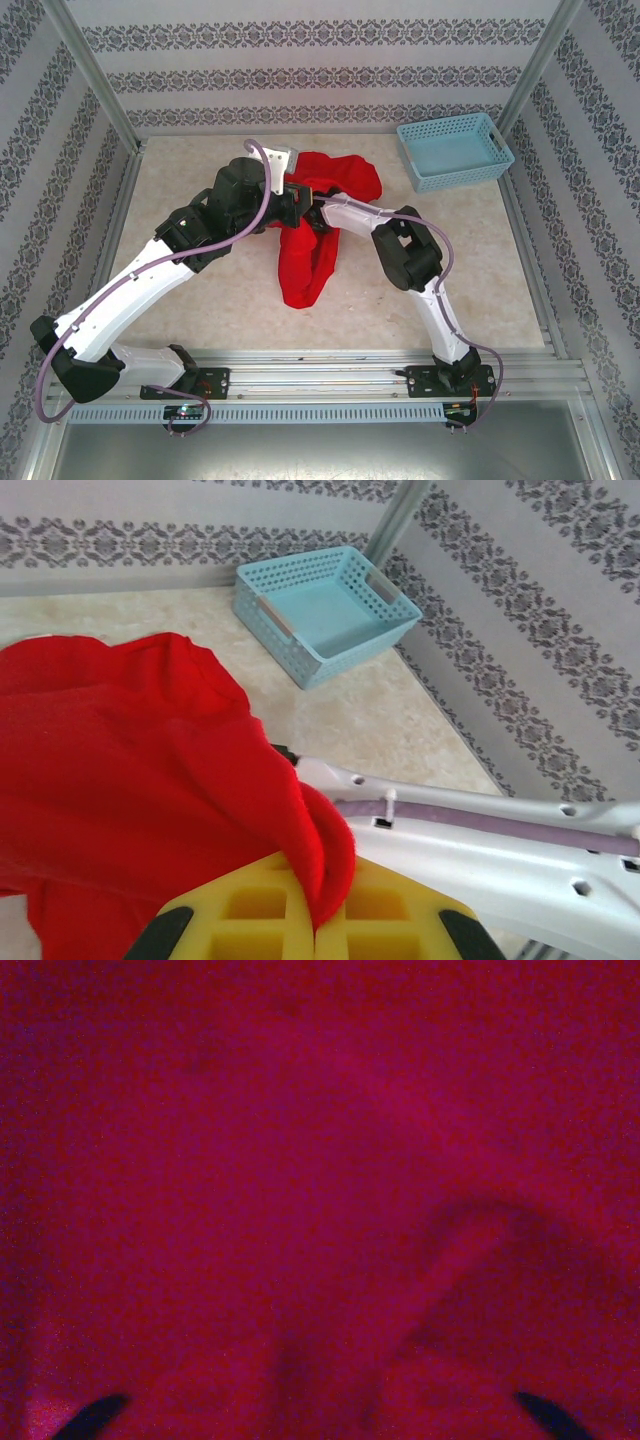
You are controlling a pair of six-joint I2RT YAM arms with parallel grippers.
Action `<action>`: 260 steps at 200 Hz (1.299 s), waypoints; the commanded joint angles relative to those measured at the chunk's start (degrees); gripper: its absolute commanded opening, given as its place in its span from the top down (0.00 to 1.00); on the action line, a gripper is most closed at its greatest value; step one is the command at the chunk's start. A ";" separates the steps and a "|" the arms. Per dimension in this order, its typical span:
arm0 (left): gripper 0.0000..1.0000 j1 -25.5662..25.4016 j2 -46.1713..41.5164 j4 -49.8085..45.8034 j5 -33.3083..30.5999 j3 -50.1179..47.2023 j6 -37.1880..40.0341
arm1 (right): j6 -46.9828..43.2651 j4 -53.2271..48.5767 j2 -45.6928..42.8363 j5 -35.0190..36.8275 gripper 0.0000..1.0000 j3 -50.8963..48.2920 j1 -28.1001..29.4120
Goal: Fold the inside-out t-shirt
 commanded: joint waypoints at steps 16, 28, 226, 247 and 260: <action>1.00 1.35 0.76 -2.77 -6.81 3.74 1.13 | -5.02 7.64 -6.74 -1.83 1.00 -12.20 2.44; 1.00 2.81 1.49 -3.79 -8.24 4.20 0.67 | -7.11 11.89 -10.18 -1.88 1.00 -16.29 3.59; 1.00 33.40 46.60 -15.65 -8.25 7.01 -5.95 | -18.96 55.94 -66.67 -10.60 1.00 -68.46 16.15; 1.00 33.36 45.96 -16.69 -9.37 5.64 -5.48 | -17.82 55.64 -68.66 -8.22 1.00 -71.72 14.19; 1.00 33.39 44.92 -17.02 -11.62 3.94 -5.77 | -16.56 56.03 -70.42 -6.38 1.00 -74.55 12.62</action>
